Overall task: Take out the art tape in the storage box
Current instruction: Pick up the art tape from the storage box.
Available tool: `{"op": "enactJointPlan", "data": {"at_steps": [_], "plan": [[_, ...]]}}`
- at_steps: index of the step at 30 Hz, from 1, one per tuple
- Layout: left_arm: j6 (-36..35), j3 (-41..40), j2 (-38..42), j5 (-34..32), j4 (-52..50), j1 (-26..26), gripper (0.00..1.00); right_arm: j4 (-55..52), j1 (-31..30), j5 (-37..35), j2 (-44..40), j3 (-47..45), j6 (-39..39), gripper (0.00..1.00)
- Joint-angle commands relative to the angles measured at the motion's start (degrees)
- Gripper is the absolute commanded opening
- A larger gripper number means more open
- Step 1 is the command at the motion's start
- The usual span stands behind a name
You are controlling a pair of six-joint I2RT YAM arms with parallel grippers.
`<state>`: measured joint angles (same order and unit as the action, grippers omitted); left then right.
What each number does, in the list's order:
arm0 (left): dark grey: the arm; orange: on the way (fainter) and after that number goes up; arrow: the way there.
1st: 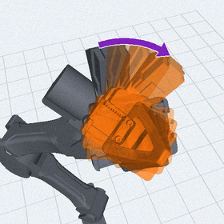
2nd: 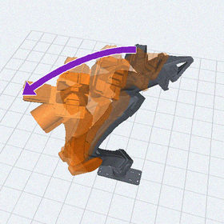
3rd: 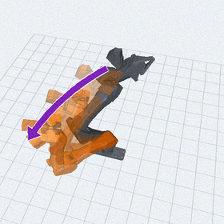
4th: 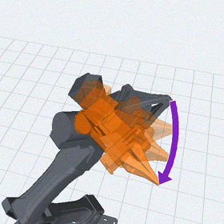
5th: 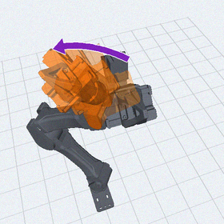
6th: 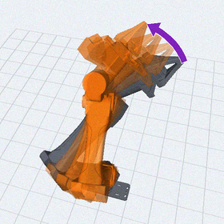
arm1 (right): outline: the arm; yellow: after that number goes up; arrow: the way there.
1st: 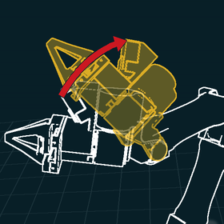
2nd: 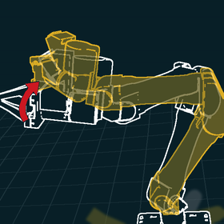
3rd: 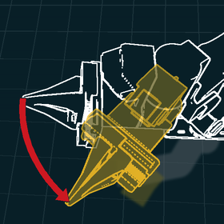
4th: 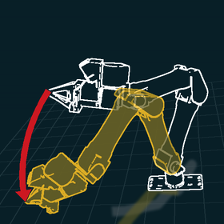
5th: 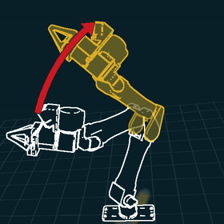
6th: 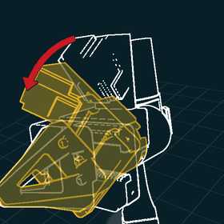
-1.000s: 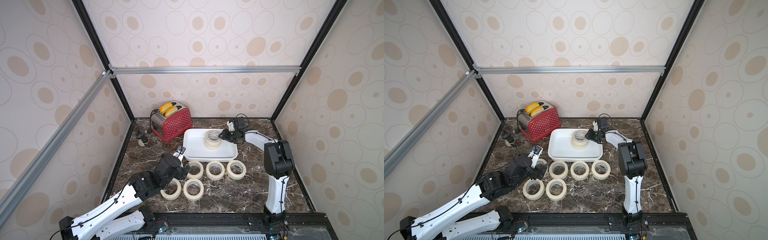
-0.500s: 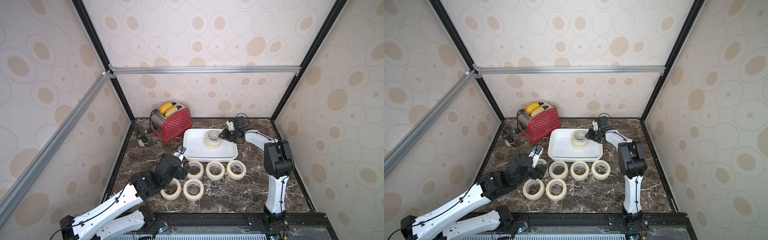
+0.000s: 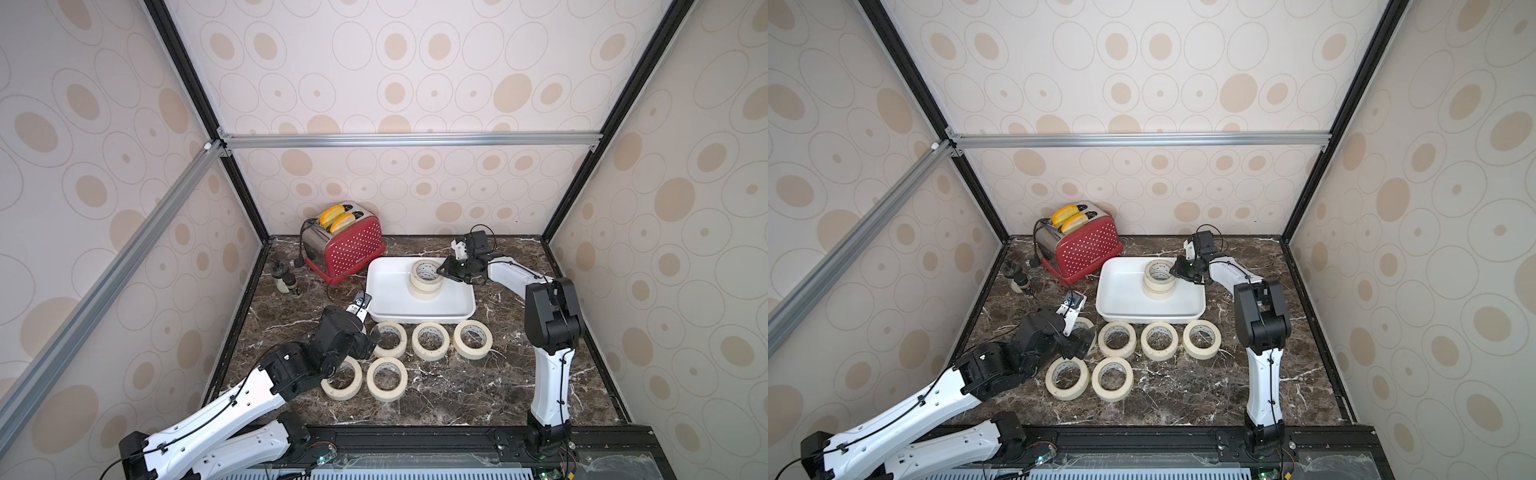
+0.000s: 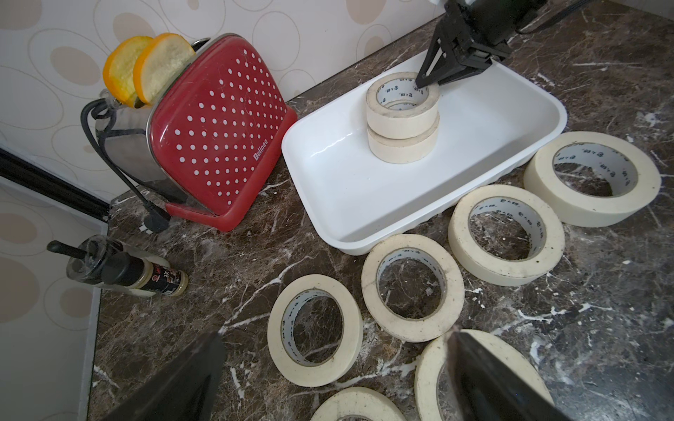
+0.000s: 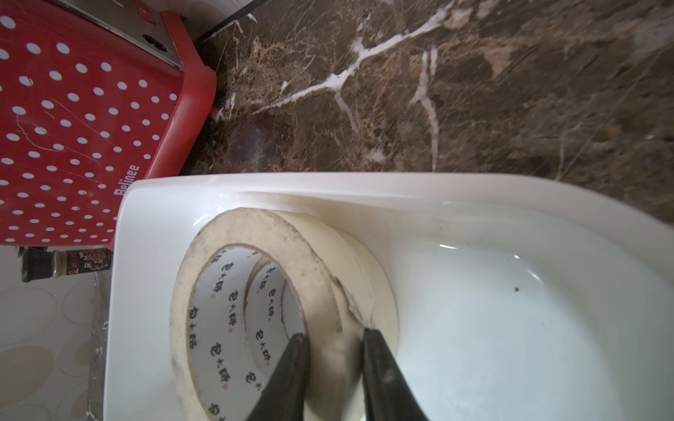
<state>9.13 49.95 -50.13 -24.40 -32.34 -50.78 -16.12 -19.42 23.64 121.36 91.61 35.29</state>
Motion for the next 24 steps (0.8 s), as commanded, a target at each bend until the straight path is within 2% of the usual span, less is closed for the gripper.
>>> {"op": "enactJointPlan", "data": {"at_steps": [1,14,24], "plan": [[-0.77,2.47,0.31,-0.72,-1.37,0.24,0.99,-1.17,-0.65,0.53,0.80,0.63,-0.49,0.18],[-0.44,2.52,0.72,-1.39,-1.50,0.25,0.99,0.78,-0.66,1.23,-10.97,-7.17,-1.59,0.06],[-0.15,2.34,1.20,-1.88,-1.19,0.20,0.99,-1.57,-1.06,1.47,-25.32,-18.04,-4.70,0.05]]}}
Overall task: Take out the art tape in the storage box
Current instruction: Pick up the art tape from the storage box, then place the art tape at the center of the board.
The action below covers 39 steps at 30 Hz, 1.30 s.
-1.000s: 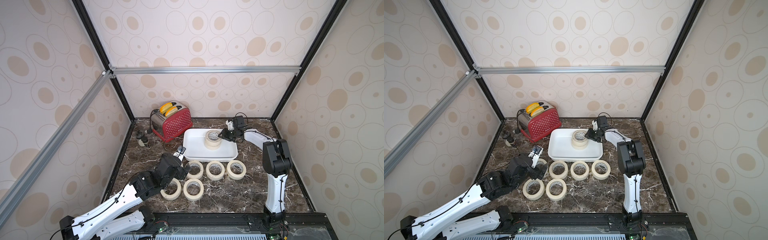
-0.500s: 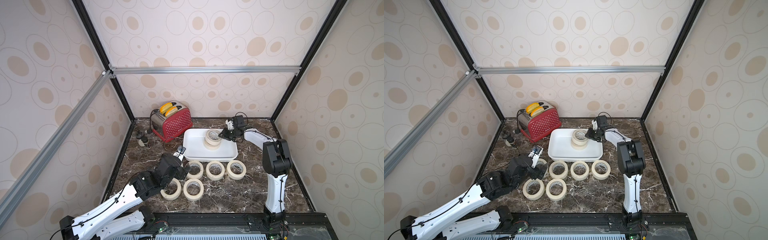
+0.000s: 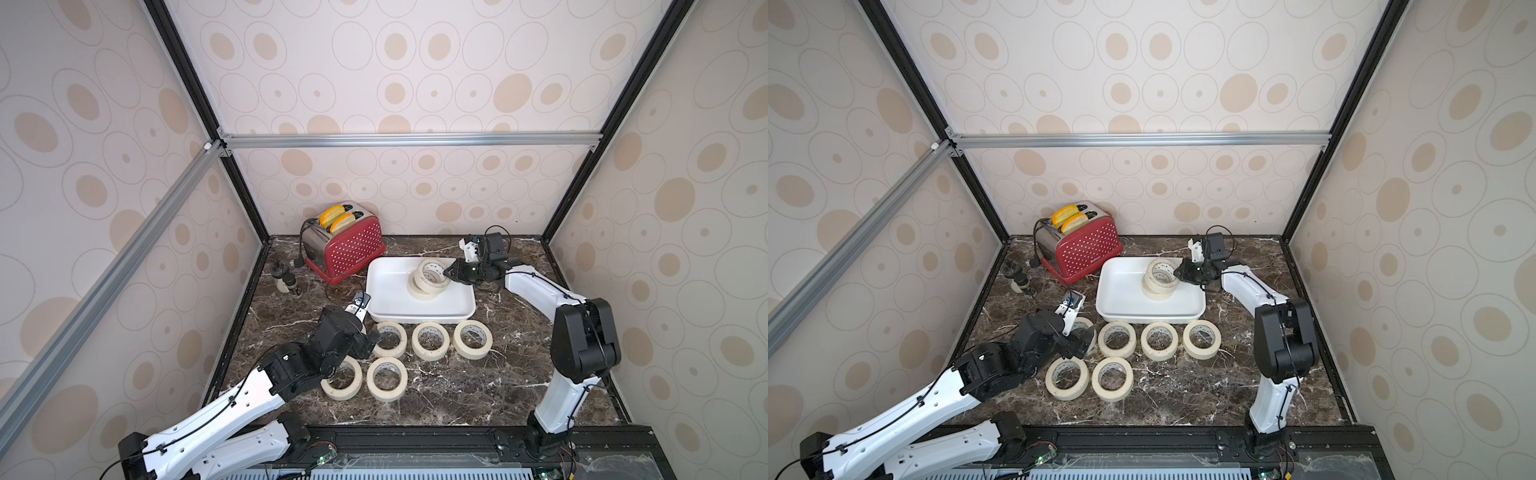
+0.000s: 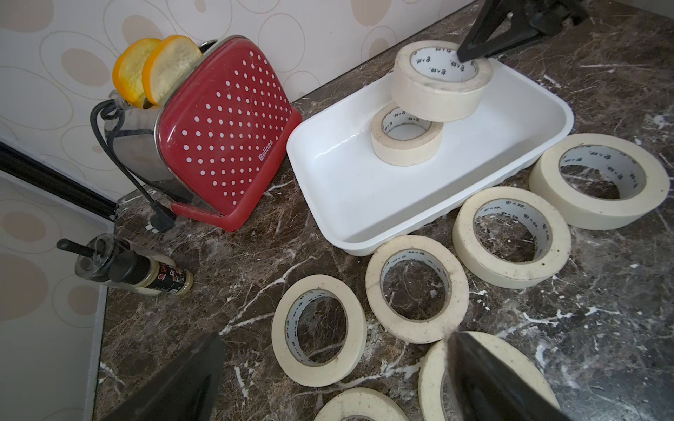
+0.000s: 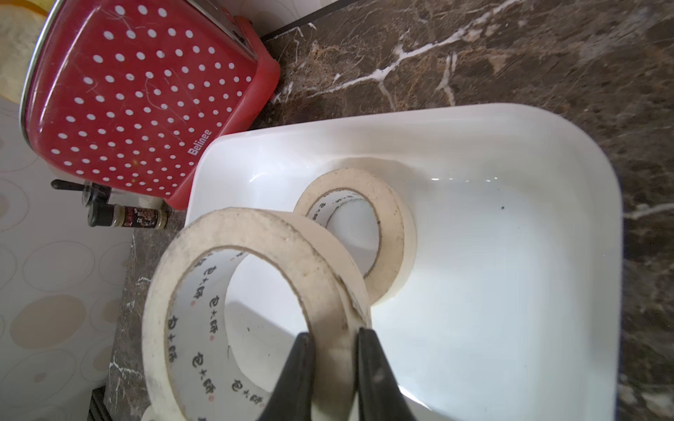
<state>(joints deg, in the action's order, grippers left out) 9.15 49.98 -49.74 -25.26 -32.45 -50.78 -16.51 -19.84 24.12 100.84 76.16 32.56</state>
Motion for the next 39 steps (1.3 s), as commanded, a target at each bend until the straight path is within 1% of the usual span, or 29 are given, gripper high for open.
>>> {"op": "enactJointPlan", "data": {"at_steps": [1,3,7,11,17,20,26,30,33,39], "plan": [[-0.10,2.32,0.84,-0.94,-0.96,0.28,0.99,-1.79,-0.80,0.89,-6.55,-3.79,-2.57,0.06],[-0.11,2.27,0.79,-0.54,-0.78,0.25,0.99,-3.92,-1.67,0.05,-10.56,-6.41,-4.55,0.06],[-0.13,2.34,0.60,-0.20,-0.64,0.25,0.99,-9.17,-4.25,-4.05,-17.29,-10.95,-8.23,0.06],[-0.18,2.25,0.43,-0.28,-0.58,0.25,0.99,-10.84,-7.12,-6.30,-24.22,-17.58,-7.82,0.05],[-0.37,2.40,-0.33,-0.28,-0.44,0.25,0.99,-13.85,-13.28,-9.92,-31.42,-23.51,-7.36,0.06],[-0.45,2.58,-0.61,-0.42,-0.68,0.29,0.99,-15.73,-16.22,-11.10,-33.36,-25.46,-6.55,0.06],[-0.69,2.41,-0.60,-1.28,-0.77,0.29,0.99,-18.39,-22.03,-11.29,-36.06,-28.90,-5.60,0.06],[-0.99,2.58,-0.61,-1.66,-1.07,0.20,0.99,-18.27,-24.68,-11.02,-38.04,-31.92,-3.82,0.06],[-1.12,2.50,-0.37,-2.78,-1.29,0.25,0.99,-17.29,-25.34,-10.51,-39.16,-34.12,-2.64,0.06],[-1.27,2.41,-0.45,-2.77,-1.11,0.24,0.99,-12.54,-25.36,-9.81,-39.41,-38.49,-1.22,0.06]]}}
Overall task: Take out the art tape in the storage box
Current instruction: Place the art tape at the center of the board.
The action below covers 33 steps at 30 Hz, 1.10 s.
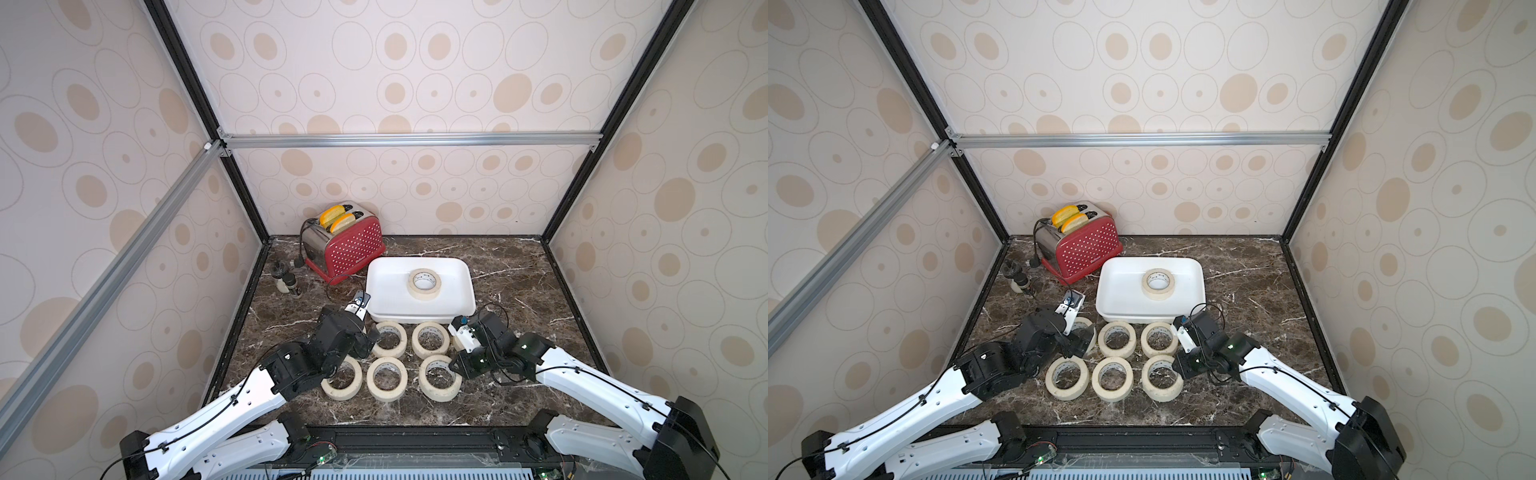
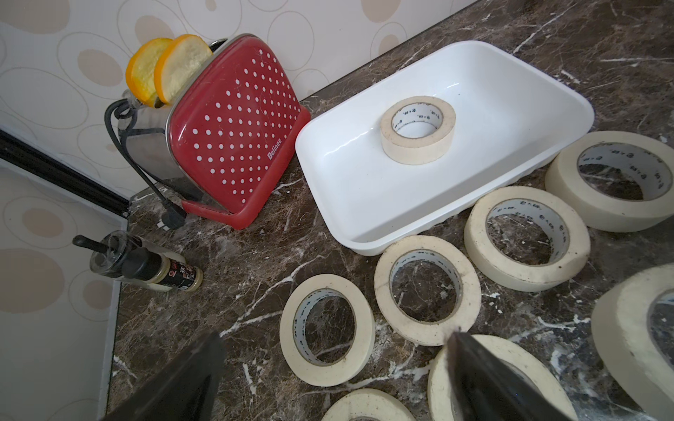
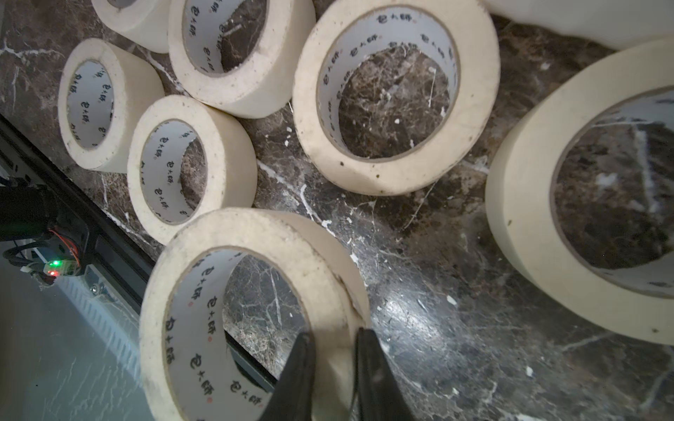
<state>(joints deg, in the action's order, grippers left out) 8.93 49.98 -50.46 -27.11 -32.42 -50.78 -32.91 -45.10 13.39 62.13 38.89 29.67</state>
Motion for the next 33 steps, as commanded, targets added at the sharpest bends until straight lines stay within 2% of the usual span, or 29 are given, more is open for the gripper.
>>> {"op": "enactJointPlan", "data": {"at_steps": [1,14,22,33], "plan": [[-1.06,2.41,0.21,-0.89,-1.14,0.24,0.99,5.15,-0.16,0.97,-0.70,-2.08,1.97,0.06],[-1.03,2.40,-0.06,-0.88,-1.24,0.25,0.99,10.96,-0.16,1.11,4.05,-4.71,1.59,0.07],[-1.07,2.38,-0.19,-0.96,-1.20,0.24,0.99,12.91,-0.16,-1.73,7.53,-4.27,-0.36,0.07],[-1.18,2.42,-0.49,-1.08,-1.28,0.25,0.99,14.80,-0.10,-2.48,9.81,-4.44,-0.59,0.13]]}}
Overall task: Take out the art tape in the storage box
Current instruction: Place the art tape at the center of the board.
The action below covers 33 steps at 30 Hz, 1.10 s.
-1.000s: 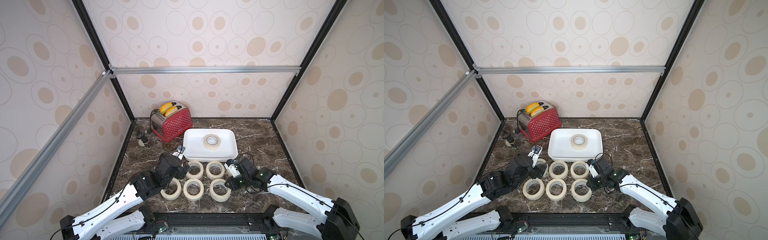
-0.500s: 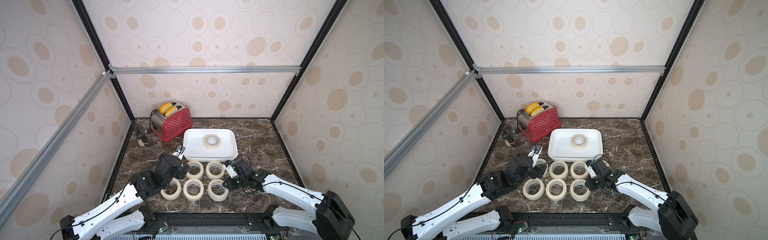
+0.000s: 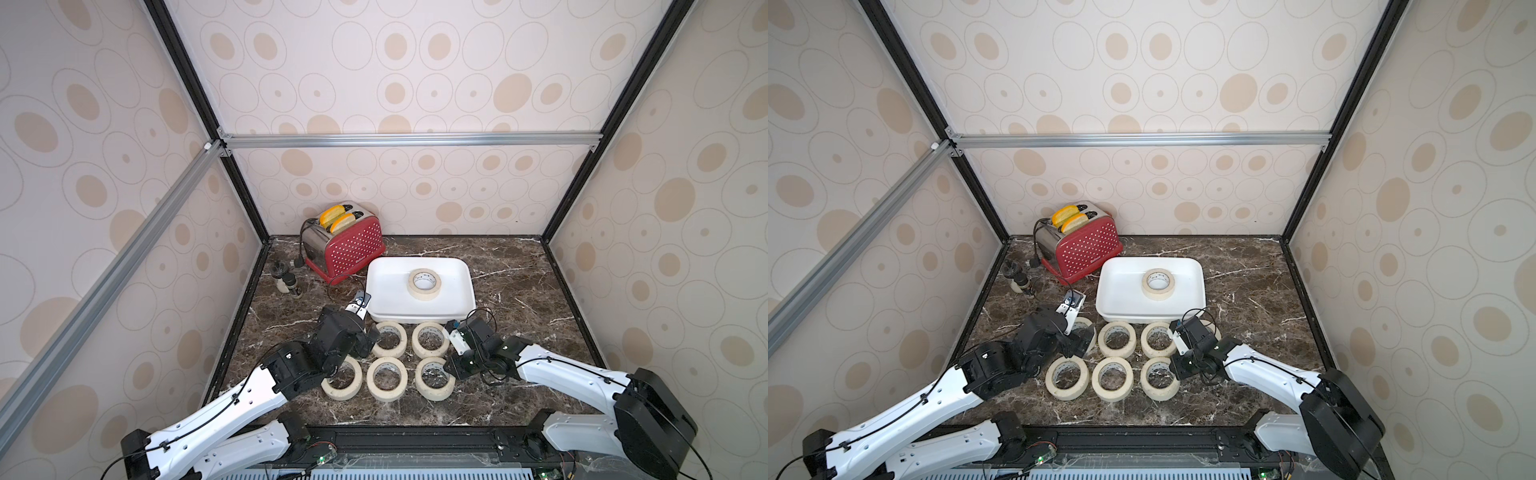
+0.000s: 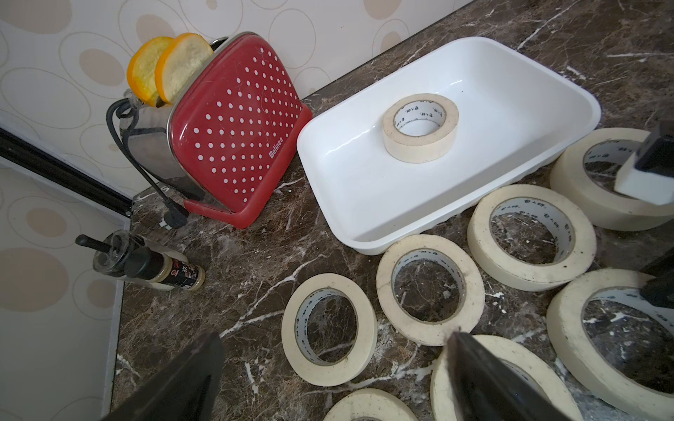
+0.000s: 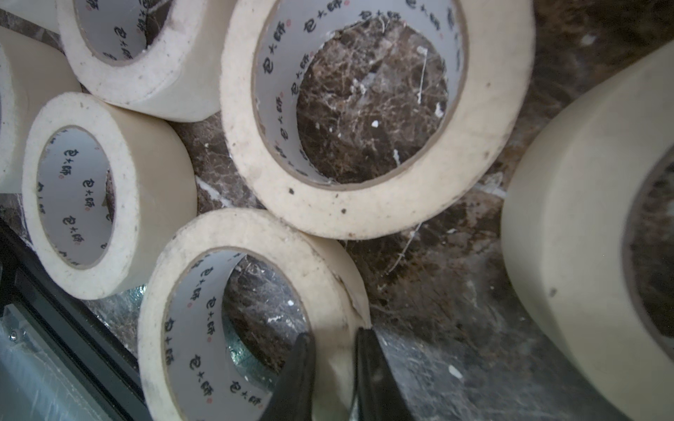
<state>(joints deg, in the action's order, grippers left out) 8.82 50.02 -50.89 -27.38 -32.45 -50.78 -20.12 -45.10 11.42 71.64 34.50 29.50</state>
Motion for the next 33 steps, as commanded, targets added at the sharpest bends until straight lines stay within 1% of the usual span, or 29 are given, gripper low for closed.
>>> {"op": "enactJointPlan", "data": {"at_steps": [1,5,7,14,17,19,21,23,25,29,33], "plan": [[-1.04,2.39,-0.08,-0.72,-1.31,0.23,0.99,1.93,-0.16,-0.52,0.35,0.01,-0.48,0.17],[-1.08,2.45,-0.04,-0.82,-1.35,0.25,0.99,0.94,-0.12,-1.15,-0.14,0.34,-0.44,0.26],[-1.08,2.45,0.01,-0.82,-1.26,0.24,0.99,0.08,-0.16,-2.56,-0.74,0.54,0.08,0.29],[-1.02,2.45,0.18,-0.80,-1.39,0.25,0.99,-2.91,-0.07,-6.45,-4.66,2.81,0.68,0.45],[-1.08,2.53,0.26,-0.73,-1.34,0.25,0.99,-4.79,0.15,-9.64,-5.99,5.33,0.28,0.51],[-1.10,2.50,0.32,-0.72,-1.37,0.21,0.99,-5.35,0.84,-12.17,-6.41,7.31,0.46,0.57],[-1.04,2.54,0.60,-0.67,-1.27,0.21,0.99,-4.03,2.54,-12.83,-6.56,8.66,1.02,0.63],[-1.17,2.45,0.96,-0.82,-1.13,0.22,0.99,-1.15,5.23,-12.06,-6.27,9.69,1.49,0.70],[-1.12,2.30,1.32,-0.87,-1.13,0.24,0.99,1.44,8.33,-10.61,-5.29,10.55,2.51,0.75],[-1.17,2.10,1.63,-0.78,-1.12,0.25,0.99,4.35,14.57,-5.94,-0.96,14.02,3.64,0.79],[-1.26,2.27,1.39,-0.89,-0.90,0.24,0.99,4.23,17.86,-4.57,4.90,19.13,2.31,0.81]]}}
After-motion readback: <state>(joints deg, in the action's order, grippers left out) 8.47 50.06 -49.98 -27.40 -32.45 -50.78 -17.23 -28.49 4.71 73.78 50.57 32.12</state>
